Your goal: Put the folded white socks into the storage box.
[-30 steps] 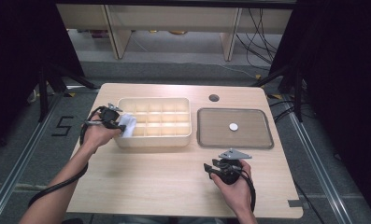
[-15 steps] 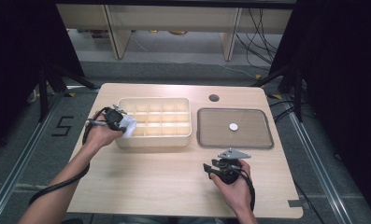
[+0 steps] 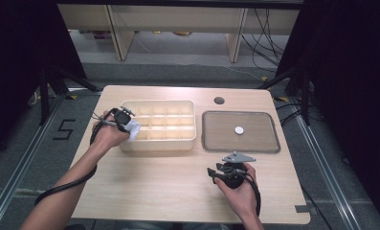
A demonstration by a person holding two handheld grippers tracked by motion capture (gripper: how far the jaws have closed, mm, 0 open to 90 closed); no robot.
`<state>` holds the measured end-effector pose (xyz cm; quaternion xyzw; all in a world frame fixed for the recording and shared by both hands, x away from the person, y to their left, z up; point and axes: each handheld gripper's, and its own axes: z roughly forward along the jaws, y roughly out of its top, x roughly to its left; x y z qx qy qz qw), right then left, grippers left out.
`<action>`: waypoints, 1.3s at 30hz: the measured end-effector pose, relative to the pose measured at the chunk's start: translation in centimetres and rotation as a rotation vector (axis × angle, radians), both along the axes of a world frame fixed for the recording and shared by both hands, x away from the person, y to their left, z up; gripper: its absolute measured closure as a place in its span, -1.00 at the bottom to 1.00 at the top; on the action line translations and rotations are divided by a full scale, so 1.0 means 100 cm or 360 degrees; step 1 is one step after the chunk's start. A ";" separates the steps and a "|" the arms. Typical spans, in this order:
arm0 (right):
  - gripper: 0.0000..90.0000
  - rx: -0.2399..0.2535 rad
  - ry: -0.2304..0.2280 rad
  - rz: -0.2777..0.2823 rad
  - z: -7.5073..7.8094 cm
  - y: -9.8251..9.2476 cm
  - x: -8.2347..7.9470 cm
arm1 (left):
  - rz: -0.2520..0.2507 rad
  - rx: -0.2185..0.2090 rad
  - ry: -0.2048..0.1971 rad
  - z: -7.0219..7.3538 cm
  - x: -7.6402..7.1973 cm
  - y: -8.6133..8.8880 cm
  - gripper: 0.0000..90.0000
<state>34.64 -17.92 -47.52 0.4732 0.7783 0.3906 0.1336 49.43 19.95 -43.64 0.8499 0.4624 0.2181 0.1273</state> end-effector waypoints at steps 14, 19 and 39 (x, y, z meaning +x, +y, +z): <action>0.25 -0.0006 0.0001 0.0001 0.002 -0.001 -0.001 | 0.0003 -0.0004 0.0187 0.001 0.009 0.004 0.66; 0.25 0.0002 0.0005 0.0015 0.001 0.000 0.000 | 0.0024 -0.0057 0.0248 0.000 0.011 0.007 0.66; 0.24 0.0006 0.0036 0.0023 -0.002 0.001 -0.002 | 0.0035 -0.0041 0.0339 -0.014 0.012 0.008 0.67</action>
